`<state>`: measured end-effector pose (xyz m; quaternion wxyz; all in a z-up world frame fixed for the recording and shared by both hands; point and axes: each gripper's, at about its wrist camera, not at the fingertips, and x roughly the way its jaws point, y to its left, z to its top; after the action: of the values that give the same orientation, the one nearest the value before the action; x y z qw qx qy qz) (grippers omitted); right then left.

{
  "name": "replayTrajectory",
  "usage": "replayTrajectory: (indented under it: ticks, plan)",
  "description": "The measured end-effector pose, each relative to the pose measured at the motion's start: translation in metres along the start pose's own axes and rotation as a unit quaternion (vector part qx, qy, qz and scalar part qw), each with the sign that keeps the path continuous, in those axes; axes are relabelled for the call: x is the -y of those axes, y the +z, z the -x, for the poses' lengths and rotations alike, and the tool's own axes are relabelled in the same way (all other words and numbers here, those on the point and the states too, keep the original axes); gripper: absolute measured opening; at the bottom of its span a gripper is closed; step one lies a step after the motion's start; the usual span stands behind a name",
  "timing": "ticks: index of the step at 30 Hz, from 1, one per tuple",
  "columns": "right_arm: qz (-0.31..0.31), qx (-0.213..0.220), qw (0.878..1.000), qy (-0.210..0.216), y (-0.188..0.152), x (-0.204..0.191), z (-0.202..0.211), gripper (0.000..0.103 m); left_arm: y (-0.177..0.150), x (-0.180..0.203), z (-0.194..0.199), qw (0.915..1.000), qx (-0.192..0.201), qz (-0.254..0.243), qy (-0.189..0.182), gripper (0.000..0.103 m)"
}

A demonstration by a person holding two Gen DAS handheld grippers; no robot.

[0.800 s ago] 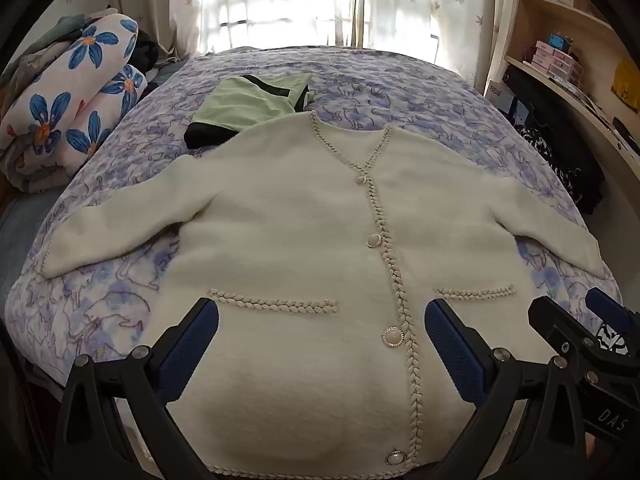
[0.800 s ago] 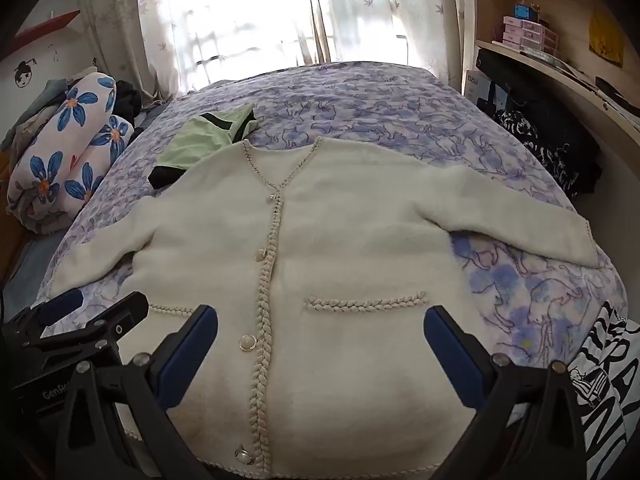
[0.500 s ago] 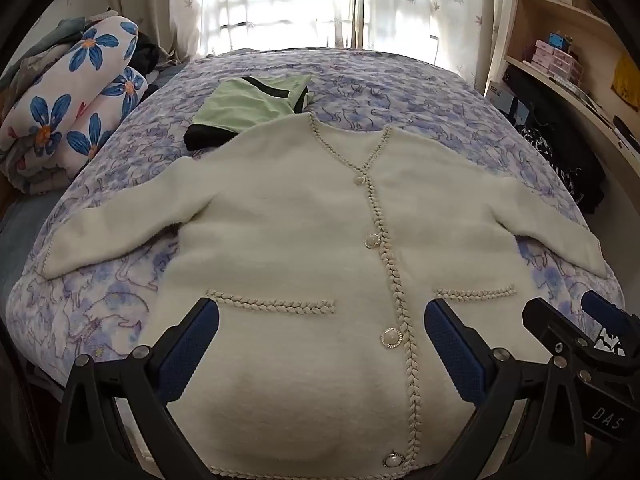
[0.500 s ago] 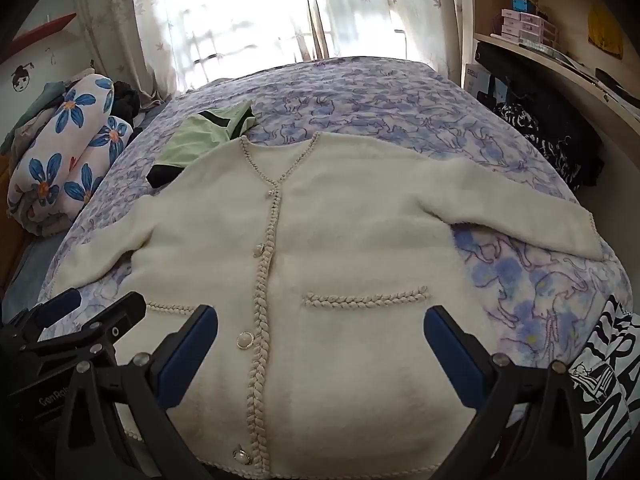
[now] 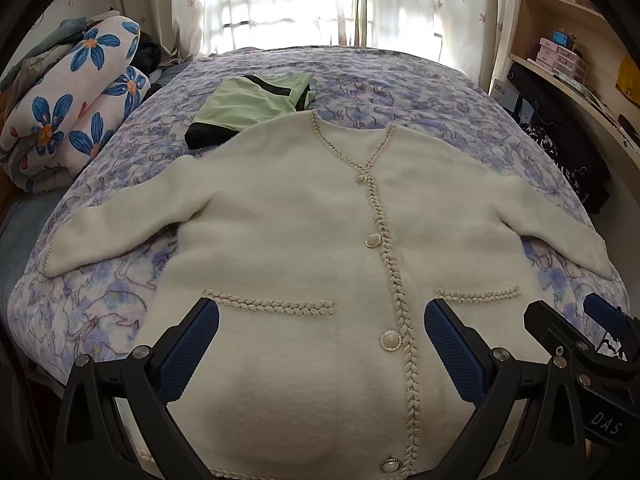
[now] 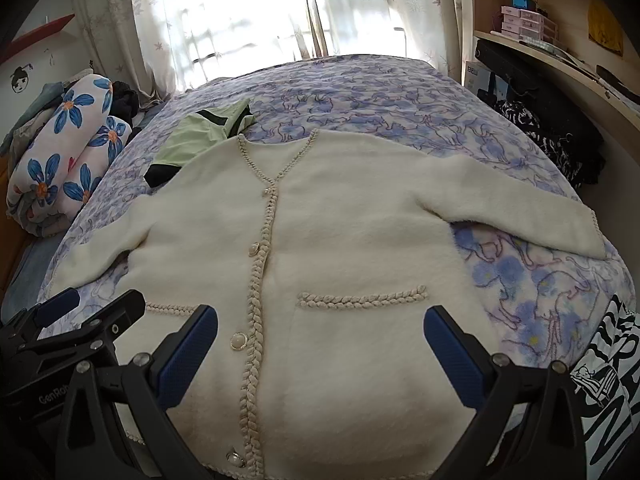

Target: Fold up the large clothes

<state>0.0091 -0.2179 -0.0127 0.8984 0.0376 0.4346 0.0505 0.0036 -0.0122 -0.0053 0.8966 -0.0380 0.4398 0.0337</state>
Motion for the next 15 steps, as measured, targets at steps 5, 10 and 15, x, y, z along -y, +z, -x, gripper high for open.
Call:
replayTrajectory:
  ticks: [5,10,15]
  plan:
    - [-0.002,-0.001,1.000,0.000,-0.0001,0.0044,-0.0031,0.103,-0.0004,0.0011,-0.0016,1.0000,-0.002,0.000,0.003,0.102]
    - [-0.002,-0.003,1.000,-0.001,0.0000,0.0051,-0.0079,0.103,0.0005,0.0024,-0.0052,1.0000,-0.005,0.000,0.007,0.102]
    - [-0.002,-0.003,1.000,-0.001,-0.0007,0.0053,-0.0084,0.103,0.0005,0.0025,-0.0084,0.9999,-0.007,0.002,0.008,0.102]
